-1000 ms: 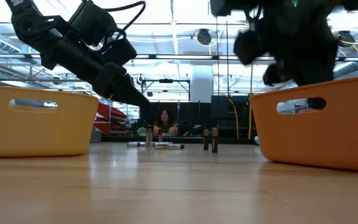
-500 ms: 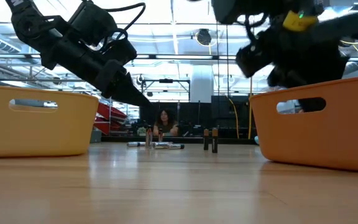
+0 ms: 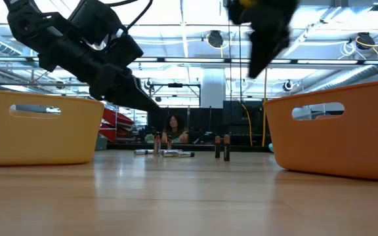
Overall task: Sort batteries
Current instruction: Put the black battery into the orange bin
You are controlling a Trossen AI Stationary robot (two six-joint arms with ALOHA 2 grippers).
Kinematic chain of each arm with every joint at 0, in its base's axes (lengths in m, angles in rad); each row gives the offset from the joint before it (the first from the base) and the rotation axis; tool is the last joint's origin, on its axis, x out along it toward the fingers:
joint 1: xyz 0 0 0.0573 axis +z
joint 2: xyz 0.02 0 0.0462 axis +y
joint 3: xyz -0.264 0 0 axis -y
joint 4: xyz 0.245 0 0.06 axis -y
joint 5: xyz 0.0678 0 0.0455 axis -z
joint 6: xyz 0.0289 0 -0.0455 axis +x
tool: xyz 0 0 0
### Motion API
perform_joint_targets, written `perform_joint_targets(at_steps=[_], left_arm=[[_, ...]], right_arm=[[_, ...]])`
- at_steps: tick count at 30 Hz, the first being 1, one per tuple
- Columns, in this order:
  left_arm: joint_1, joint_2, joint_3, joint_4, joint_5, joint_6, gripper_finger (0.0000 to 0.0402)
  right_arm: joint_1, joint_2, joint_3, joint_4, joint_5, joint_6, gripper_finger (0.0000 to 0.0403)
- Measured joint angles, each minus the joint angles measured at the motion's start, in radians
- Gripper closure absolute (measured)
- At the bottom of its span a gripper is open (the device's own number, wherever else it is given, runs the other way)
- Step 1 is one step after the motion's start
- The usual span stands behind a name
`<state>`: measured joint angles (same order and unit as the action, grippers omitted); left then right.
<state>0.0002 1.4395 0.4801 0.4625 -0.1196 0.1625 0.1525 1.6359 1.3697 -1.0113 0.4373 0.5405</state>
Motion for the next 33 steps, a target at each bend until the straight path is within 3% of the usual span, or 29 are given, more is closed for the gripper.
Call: perform_joint_targets(at_steps=[7, 14, 21, 27, 33], left_arm=[[-0.03, 0.0, -0.027, 0.005, -0.02, 0.003, 0.03], [-0.042, -0.057, -0.063, 0.047, -0.067, 0.002, 0.03], [-0.042, -0.129, -0.077, -0.013, -0.071, 0.003, 0.03], [-0.042, -0.177, -0.108, 0.003, -0.072, 0.001, 0.03], [-0.041, -0.184, -0.114, 0.004, -0.072, 0.001, 0.03]], right_arm=[[-0.11, 0.079, -0.001, 0.138, -0.014, -0.252, 0.0296], [-0.193, 0.14, -0.001, 0.193, -0.2, -0.368, 0.0243], [-0.207, 0.177, -0.055, 0.397, -0.204, -0.52, 0.0222], [-0.244, 0.158, -0.226, 0.638, -0.32, -0.505, 0.023], [-0.253, 0.158, -0.323, 0.783, -0.332, -0.49, 0.0227]])
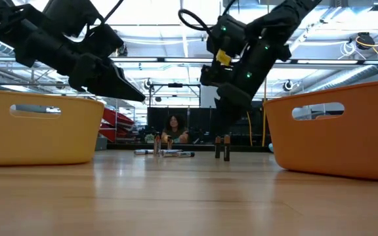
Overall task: Sort batteries
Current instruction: Put the black battery into the orange bin
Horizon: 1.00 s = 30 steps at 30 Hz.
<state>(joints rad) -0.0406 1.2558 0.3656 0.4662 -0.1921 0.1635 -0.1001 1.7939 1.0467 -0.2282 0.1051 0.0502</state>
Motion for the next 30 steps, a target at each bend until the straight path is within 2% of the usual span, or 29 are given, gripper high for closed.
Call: perform_joint_targets(at_steps=[11, 15, 22, 26, 30], left_arm=[[0.0, 0.002, 0.0, -0.002, -0.004, 0.0, 0.03], [0.0, 0.002, 0.0, -0.003, -0.004, 0.0, 0.03], [0.0, 0.002, 0.0, -0.004, -0.008, 0.001, 0.03], [0.0, 0.002, 0.0, -0.005, -0.008, 0.001, 0.03], [0.0, 0.002, 0.001, -0.007, -0.008, 0.001, 0.03]], right_arm=[[-0.021, 0.001, -0.063, 0.085, 0.019, 0.009, 0.0238], [-0.027, 0.006, -0.065, 0.091, 0.005, 0.01, 0.0274], [-0.03, 0.011, -0.065, 0.089, -0.033, 0.017, 0.0385], [-0.029, 0.002, -0.064, 0.068, -0.033, 0.025, 0.0384], [-0.027, -0.06, -0.056, -0.067, -0.021, 0.016, 0.0388]])
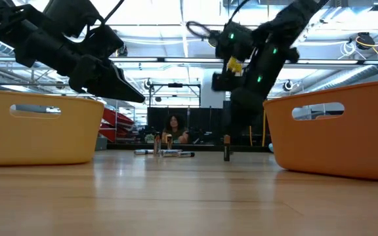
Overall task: Sort batteries
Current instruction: Put the black battery into the orange bin
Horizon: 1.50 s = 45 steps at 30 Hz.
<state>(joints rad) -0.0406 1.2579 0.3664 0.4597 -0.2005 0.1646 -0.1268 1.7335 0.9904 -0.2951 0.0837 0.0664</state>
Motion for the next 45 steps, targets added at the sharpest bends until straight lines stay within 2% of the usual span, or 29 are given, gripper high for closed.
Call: perform_joint_targets(at_steps=[8, 9, 12, 15, 17, 22, 26, 30, 36, 41, 45], left_arm=[[0.002, 0.0, -0.002, -0.006, -0.02, 0.009, 0.03], [0.002, 0.0, -0.004, -0.006, -0.024, 0.009, 0.03], [0.002, 0.0, -0.012, -0.007, -0.036, 0.009, 0.03], [0.002, 0.0, -0.012, -0.007, -0.038, 0.008, 0.03], [0.0, 0.0, -0.012, -0.006, -0.038, 0.008, 0.03], [0.0, 0.0, -0.012, -0.004, -0.038, 0.007, 0.03], [0.0, 0.0, -0.012, 0.01, -0.039, 0.008, 0.03], [0.001, 0.0, -0.012, 0.029, -0.039, 0.008, 0.03], [0.001, 0.0, -0.012, 0.028, -0.039, 0.007, 0.03], [0.001, 0.0, -0.012, 0.021, -0.039, 0.007, 0.03], [0.001, 0.0, -0.012, 0.023, -0.039, 0.007, 0.03]], right_arm=[[0.083, -0.338, 0.014, -0.094, -0.016, -0.01, 0.0388], [0.095, -0.383, 0.014, -0.109, -0.026, 0.02, 0.0388], [0.128, -0.501, -0.015, -0.147, -0.155, 0.153, 0.0388], [0.171, -0.577, -0.108, -0.146, -0.272, 0.326, 0.0388], [0.205, -0.613, -0.182, -0.138, -0.306, 0.437, 0.0388], [0.28, -0.632, -0.307, -0.131, -0.3, 0.653, 0.0388], [0.304, -0.604, -0.319, -0.142, -0.283, 0.71, 0.0383], [0.305, -0.591, -0.32, -0.143, -0.259, 0.777, 0.0354], [0.306, -0.59, -0.32, -0.134, -0.262, 0.803, 0.0304], [0.304, -0.59, -0.319, -0.097, -0.261, 0.812, 0.0292], [0.284, -0.586, -0.291, 0.017, -0.149, 0.76, 0.0294]])
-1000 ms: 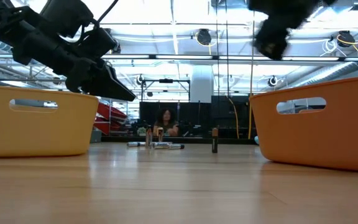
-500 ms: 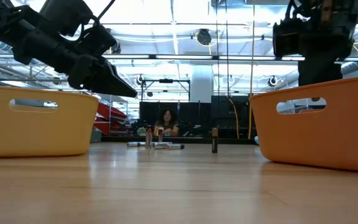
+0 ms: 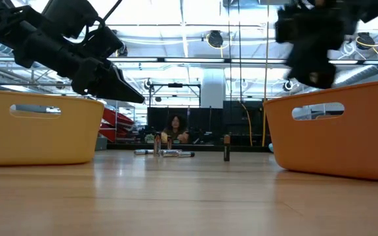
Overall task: Sort batteries
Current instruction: Put the black battery into the orange bin
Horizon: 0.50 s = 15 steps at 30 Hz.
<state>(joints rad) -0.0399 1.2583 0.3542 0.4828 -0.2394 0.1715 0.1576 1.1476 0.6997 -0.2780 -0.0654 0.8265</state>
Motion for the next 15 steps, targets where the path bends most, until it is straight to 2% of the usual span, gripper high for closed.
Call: perform_joint_targets(at_steps=[4, 6, 11, 15], left_arm=[[0.0, 0.0, 0.0, 0.008, 0.0, 0.0, 0.03], [0.0, 0.0, 0.0, 0.008, 0.0, 0.0, 0.03], [0.0, 0.0, -0.001, 0.007, 0.0, 0.0, 0.03], [0.0, 0.0, -0.001, 0.003, 0.0, -0.001, 0.03]], right_arm=[[-0.044, 0.063, 0.066, -0.021, 0.104, -0.098, 0.0298], [-0.058, 0.122, 0.117, -0.038, 0.144, -0.207, 0.0298], [-0.077, 0.283, 0.259, -0.063, 0.198, -0.552, 0.0298], [-0.105, 0.389, 0.356, -0.062, 0.194, -0.645, 0.0298]])
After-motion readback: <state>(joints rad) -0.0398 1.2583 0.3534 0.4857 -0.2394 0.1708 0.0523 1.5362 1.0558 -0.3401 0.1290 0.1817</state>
